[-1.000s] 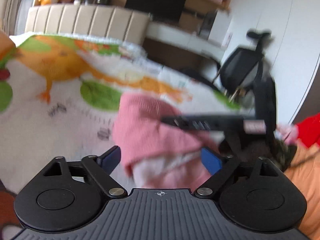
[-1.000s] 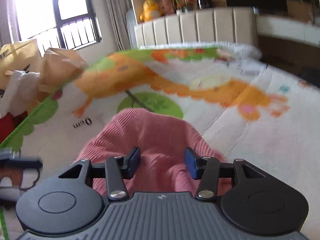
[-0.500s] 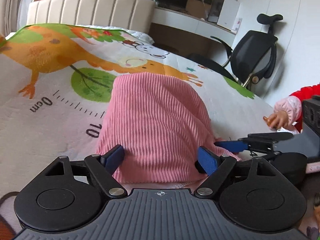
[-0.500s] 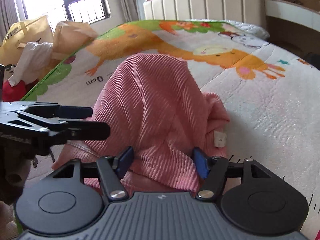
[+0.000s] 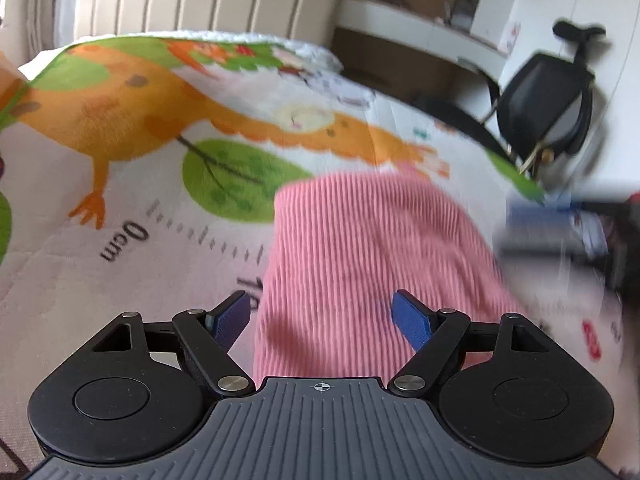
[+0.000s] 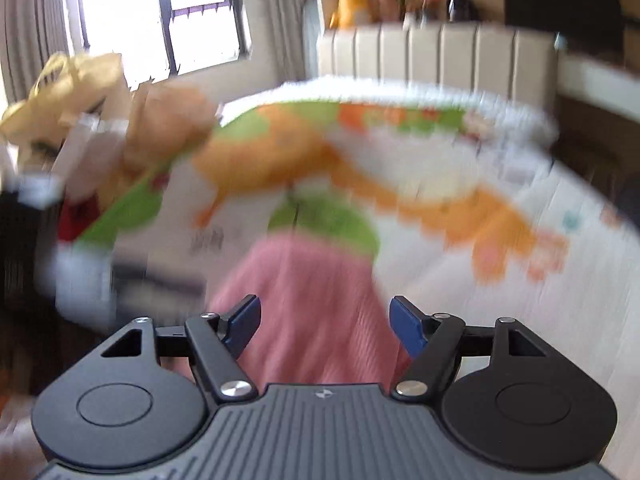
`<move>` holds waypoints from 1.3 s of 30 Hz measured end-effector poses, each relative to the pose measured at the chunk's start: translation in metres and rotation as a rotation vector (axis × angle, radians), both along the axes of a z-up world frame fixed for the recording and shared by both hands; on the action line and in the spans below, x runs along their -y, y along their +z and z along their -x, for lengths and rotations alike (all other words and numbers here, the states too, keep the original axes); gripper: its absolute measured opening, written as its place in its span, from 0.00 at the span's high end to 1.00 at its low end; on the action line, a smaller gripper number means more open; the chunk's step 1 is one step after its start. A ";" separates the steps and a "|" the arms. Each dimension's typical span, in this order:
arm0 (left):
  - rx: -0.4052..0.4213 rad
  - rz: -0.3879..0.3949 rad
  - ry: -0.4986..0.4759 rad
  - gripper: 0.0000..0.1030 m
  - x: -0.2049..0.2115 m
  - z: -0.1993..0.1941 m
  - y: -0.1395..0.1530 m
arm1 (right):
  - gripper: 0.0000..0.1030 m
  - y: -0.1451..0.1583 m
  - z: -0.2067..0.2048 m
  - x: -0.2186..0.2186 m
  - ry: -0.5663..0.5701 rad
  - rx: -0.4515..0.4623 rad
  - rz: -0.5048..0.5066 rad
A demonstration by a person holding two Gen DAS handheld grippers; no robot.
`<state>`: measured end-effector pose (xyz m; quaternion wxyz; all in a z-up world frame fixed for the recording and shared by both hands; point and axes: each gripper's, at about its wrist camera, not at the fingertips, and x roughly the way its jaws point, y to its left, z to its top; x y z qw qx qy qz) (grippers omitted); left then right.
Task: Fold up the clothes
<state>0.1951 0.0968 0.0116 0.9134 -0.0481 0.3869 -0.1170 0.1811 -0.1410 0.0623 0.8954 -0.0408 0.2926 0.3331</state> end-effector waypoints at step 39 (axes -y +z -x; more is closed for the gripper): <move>0.089 -0.042 -0.089 0.05 0.026 0.153 -0.040 | 0.17 -0.103 0.087 0.019 -0.078 -0.127 -0.209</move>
